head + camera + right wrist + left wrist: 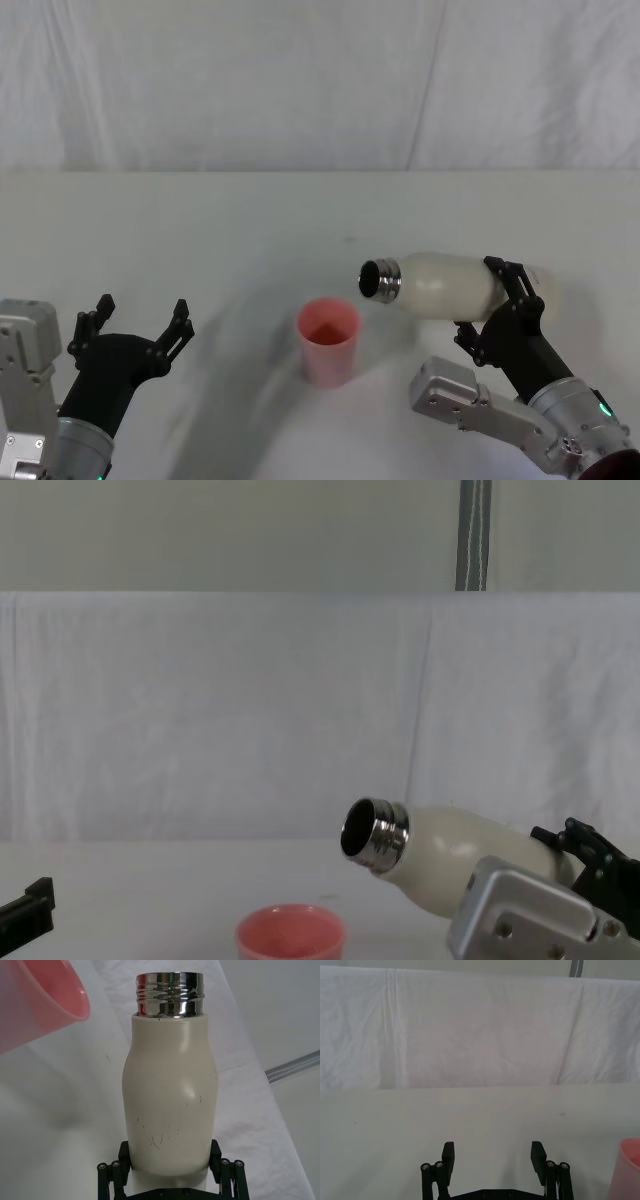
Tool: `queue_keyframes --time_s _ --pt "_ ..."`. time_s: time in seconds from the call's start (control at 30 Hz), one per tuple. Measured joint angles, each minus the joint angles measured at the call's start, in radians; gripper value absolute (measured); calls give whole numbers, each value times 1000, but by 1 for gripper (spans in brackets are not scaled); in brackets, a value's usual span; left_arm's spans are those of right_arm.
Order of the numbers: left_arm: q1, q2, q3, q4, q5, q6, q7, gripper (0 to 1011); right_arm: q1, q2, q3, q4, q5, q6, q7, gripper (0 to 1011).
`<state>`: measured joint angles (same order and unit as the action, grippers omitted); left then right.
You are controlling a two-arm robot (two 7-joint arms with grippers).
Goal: Grasp the thermos with one hand and pour water into the cup lid.
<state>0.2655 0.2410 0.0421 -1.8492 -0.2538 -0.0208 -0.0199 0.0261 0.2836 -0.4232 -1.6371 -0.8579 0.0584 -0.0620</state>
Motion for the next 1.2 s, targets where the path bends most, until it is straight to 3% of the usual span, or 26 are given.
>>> queue_keyframes --time_s 0.43,1.2 --pt "0 0 0 0 0 0 0 1001 35 23 -33 4 -49 9 13 949" --pt "0 0 0 0 0 0 0 1001 82 53 -71 -28 -92 38 69 949"
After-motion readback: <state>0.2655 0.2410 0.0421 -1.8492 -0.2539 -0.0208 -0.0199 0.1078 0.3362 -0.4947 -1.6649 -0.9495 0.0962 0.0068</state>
